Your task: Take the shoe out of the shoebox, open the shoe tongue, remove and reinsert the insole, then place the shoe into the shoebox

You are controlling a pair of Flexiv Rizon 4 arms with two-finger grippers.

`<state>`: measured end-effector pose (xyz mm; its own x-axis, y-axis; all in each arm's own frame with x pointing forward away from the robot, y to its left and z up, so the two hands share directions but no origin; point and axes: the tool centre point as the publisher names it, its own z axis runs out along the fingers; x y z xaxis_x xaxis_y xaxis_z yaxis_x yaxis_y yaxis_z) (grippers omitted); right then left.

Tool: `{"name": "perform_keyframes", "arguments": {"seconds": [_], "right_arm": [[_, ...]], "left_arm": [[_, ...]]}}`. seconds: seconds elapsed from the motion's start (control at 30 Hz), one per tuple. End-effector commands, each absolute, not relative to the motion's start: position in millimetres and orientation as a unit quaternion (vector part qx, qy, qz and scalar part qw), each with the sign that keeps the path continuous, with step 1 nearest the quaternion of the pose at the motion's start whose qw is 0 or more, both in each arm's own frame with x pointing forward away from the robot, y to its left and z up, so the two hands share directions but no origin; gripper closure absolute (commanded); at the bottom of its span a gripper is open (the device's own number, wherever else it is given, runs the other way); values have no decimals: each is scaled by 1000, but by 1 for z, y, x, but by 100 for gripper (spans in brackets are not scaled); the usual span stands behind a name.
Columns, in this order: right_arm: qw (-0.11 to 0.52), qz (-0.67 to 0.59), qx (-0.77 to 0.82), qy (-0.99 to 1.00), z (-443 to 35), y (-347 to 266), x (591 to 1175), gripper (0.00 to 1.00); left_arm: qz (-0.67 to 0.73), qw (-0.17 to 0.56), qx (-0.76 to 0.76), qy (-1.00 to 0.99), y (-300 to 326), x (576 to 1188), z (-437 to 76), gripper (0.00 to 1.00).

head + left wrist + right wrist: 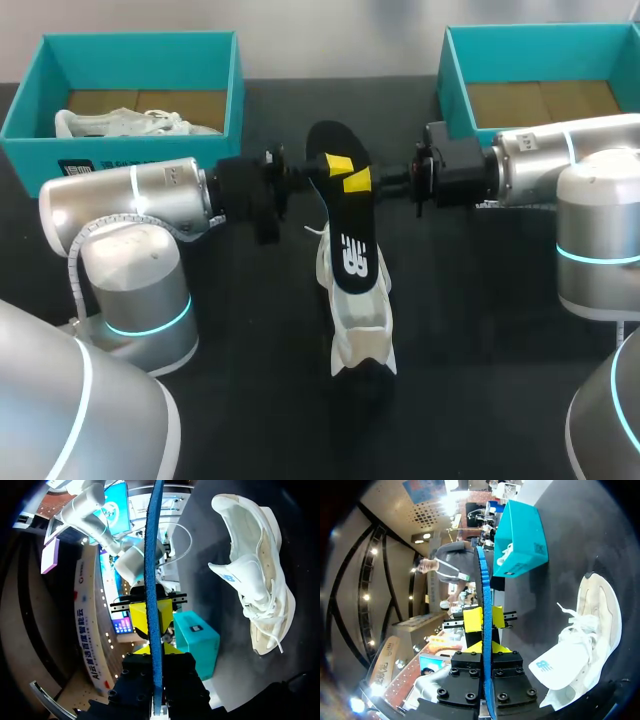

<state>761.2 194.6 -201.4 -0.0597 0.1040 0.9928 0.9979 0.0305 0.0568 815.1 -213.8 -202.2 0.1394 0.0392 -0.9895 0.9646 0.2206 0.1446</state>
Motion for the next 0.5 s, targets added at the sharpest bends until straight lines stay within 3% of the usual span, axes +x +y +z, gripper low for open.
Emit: {"name": "perform_keyframes", "arguments": {"seconds": [0.03, 0.07, 0.5], "right_arm": [[461, -478, -496, -559, -200, 195, 761, 51], [460, -481, -493, -561, -199, 194, 761, 0], [422, -458, -438, -649, -194, 154, 751, 0]], "left_arm": [[-397, 584, 481, 520, -215, 814, -203, 100], [-397, 584, 481, 520, -214, 814, -203, 100], [-426, 550, 468, 545, -189, 805, -201, 100]]}}
